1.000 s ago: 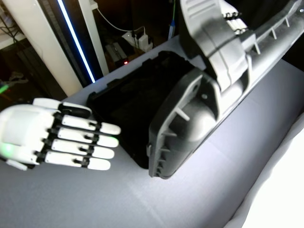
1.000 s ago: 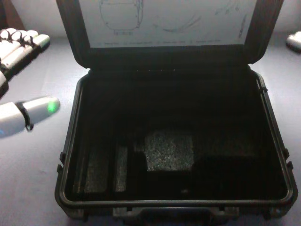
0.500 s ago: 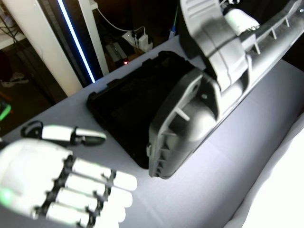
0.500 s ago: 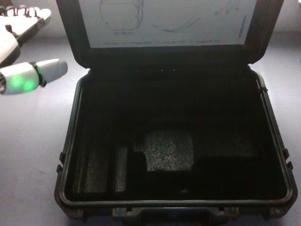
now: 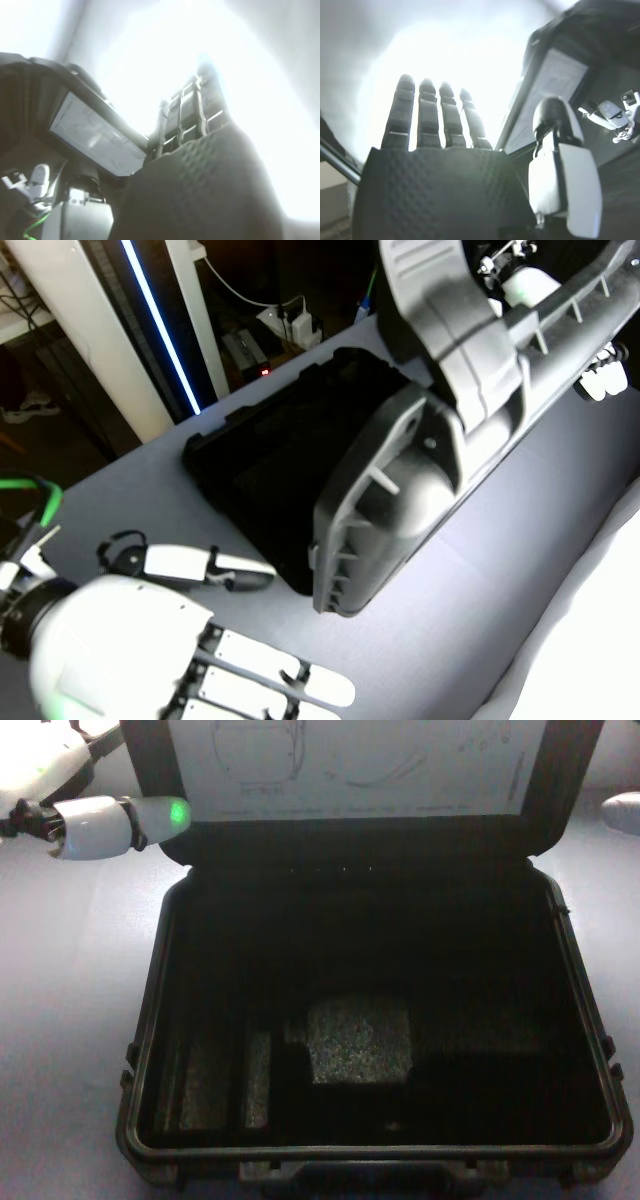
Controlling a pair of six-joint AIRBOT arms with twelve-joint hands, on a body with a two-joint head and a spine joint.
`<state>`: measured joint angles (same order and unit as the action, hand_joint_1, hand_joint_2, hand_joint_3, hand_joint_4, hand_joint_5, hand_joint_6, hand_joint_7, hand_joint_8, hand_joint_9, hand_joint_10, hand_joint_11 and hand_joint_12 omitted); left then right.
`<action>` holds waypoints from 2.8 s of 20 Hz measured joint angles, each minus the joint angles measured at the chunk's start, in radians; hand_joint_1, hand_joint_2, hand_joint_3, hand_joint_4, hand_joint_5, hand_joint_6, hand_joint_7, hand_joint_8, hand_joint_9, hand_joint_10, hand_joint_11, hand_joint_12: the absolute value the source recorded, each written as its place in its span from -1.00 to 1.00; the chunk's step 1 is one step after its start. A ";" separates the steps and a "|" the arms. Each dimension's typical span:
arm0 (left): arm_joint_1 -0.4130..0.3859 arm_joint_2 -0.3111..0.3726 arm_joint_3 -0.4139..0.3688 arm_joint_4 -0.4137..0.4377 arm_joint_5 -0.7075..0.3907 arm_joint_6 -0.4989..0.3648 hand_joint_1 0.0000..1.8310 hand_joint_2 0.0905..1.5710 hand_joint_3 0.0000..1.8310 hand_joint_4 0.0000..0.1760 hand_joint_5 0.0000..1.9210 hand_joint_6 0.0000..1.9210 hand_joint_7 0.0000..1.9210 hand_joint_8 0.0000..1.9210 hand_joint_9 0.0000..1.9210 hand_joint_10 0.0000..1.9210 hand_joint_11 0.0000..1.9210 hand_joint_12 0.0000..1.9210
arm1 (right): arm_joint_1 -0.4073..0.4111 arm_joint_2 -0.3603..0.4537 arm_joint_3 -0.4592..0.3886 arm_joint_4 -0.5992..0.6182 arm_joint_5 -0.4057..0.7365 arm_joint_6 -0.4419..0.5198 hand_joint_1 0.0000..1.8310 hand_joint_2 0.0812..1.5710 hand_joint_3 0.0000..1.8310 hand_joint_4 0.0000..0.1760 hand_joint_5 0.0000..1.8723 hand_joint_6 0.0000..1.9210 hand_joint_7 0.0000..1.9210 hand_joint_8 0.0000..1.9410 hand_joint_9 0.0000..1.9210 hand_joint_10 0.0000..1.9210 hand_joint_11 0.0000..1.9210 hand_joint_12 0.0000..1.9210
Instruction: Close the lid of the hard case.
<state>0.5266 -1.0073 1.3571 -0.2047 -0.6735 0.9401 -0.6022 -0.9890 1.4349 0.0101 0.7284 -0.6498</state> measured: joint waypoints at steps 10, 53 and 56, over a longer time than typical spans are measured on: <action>0.046 0.074 -0.101 0.023 -0.050 0.003 -1.00 0.48 -1.00 -0.88 -0.96 -0.99 -0.95 -0.98 -0.90 -1.00 -0.94 -0.67 | 0.013 0.058 -0.119 -0.067 0.090 0.000 -0.58 0.41 -1.00 -1.00 -0.99 -1.00 -1.00 -1.00 -1.00 -1.00 -0.95 -0.98; 0.736 0.382 -0.460 -0.099 -0.571 -0.079 -1.00 0.60 -1.00 -1.00 -1.00 -1.00 -0.96 -1.00 -0.95 -0.99 -1.00 -0.86 | -0.364 0.140 -0.324 -0.044 0.419 0.070 -0.63 0.46 -1.00 -1.00 -0.96 -1.00 -0.96 -1.00 -0.97 -1.00 -0.94 -0.91; 0.806 0.389 -0.475 -0.127 -0.634 -0.101 -1.00 0.62 -0.99 -1.00 -0.99 -1.00 -0.96 -1.00 -0.95 -0.99 -0.94 -0.97 | -0.425 0.176 -0.343 -0.013 0.420 0.073 -0.62 0.46 -1.00 -1.00 -0.99 -1.00 -0.98 -1.00 -1.00 -1.00 -1.00 -0.93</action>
<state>1.3327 -0.6182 0.8818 -0.3321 -1.3071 0.8391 -1.0271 -0.8131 1.0916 -0.0032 1.1484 -0.5766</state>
